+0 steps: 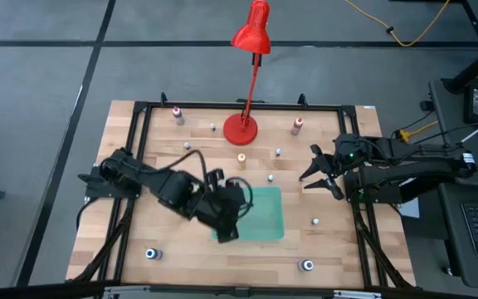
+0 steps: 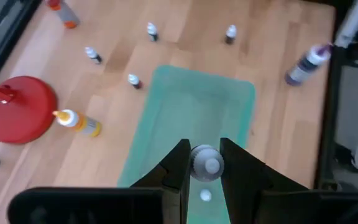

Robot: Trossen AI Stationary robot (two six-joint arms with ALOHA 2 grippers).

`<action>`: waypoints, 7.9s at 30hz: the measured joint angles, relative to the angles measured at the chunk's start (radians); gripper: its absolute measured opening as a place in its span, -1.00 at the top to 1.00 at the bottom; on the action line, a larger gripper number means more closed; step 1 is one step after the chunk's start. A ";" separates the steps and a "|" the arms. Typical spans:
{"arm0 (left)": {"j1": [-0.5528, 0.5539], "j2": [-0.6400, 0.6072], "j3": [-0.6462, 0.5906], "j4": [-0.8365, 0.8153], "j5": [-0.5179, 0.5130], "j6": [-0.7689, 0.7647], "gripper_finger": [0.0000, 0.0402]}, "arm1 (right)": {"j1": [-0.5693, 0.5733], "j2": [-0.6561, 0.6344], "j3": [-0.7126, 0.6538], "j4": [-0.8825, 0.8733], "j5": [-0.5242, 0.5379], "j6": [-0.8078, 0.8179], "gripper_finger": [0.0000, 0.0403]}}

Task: Pick & Place food coloring
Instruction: Put the small black food coloring bottle into the blue bin, then put the small blue food coloring bottle into the blue bin

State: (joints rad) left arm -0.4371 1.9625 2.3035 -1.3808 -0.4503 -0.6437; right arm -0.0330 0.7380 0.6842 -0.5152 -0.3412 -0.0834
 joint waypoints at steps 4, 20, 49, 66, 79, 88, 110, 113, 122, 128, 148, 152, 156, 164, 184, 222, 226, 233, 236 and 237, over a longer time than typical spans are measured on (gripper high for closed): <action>0.073 0.006 -0.005 0.001 0.016 0.041 0.70 | 0.000 0.000 0.000 0.000 0.000 -0.001 0.19; 0.236 0.010 -0.420 0.395 0.239 0.223 0.70 | 0.000 0.000 0.000 0.000 0.000 -0.008 0.19; 0.234 0.011 -0.884 0.812 0.177 0.101 0.70 | 0.000 0.000 0.000 0.000 0.000 -0.087 0.19; 0.228 0.011 -0.972 0.861 0.180 0.036 0.70 | 0.000 0.000 0.000 0.000 0.000 -0.087 0.19; 0.229 0.011 -0.972 0.844 0.182 -0.009 0.39 | 0.000 0.000 0.000 0.000 0.008 -0.087 0.19; 0.229 -0.005 -0.881 0.745 0.155 0.010 0.27 | 0.000 0.000 0.000 -0.002 0.008 -0.105 0.19; 0.272 -0.406 -0.694 0.006 -0.065 -0.371 0.25 | -0.003 -0.001 0.000 0.026 0.181 -0.087 0.19; 0.294 -0.444 -0.694 -0.110 -0.104 -0.379 0.25 | -0.003 -0.001 0.000 0.077 0.183 -0.111 0.19; 0.455 -0.562 -0.822 -0.138 -0.124 -0.166 0.25 | -0.003 -0.001 0.000 0.232 0.184 -0.139 0.19; 0.592 -0.688 -1.053 0.033 -0.044 0.043 0.25 | -0.003 -0.001 0.000 0.286 0.213 -0.137 0.19; 0.982 -0.799 -1.402 0.412 0.304 0.433 -0.25 | -0.003 -0.001 0.000 0.291 0.493 -0.134 0.19; 1.021 -0.764 -1.402 0.489 0.345 0.466 -0.24 | -0.003 -0.001 0.000 0.292 0.493 -0.134 0.19; 1.030 -0.699 -1.402 0.535 0.358 0.478 -0.25 | -0.003 -0.001 0.000 0.291 0.492 -0.132 0.19; 1.029 -0.524 -1.402 0.577 0.356 0.491 -0.25 | -0.003 -0.001 0.000 0.291 0.490 -0.129 0.19; 1.053 -0.380 -1.429 0.674 0.342 0.500 -0.16 | -0.003 -0.001 0.000 0.286 0.489 -0.128 0.19; 0.967 -0.574 -1.301 0.612 0.533 0.481 0.70 | -0.003 -0.001 0.000 0.286 0.489 -0.131 0.19; 0.923 -0.675 -1.231 0.568 0.556 0.455 0.70 | -0.003 0.000 0.000 0.285 0.489 -0.127 0.19; 0.819 -0.820 -1.112 0.416 0.519 0.393 0.70 | -0.003 0.000 0.000 0.285 0.489 -0.126 0.19; 0.770 -0.856 -1.089 0.402 0.493 0.361 0.70 | -0.003 0.000 0.000 0.286 0.489 -0.128 0.19; 0.753 -0.865 -1.084 0.400 0.490 0.347 0.70 | -0.003 0.000 0.000 0.286 0.489 -0.128 0.19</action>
State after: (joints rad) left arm 0.3159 1.0972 1.2194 -0.9806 0.0395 -0.2971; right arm -0.0360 0.7376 0.6846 -0.2295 0.1478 -0.2113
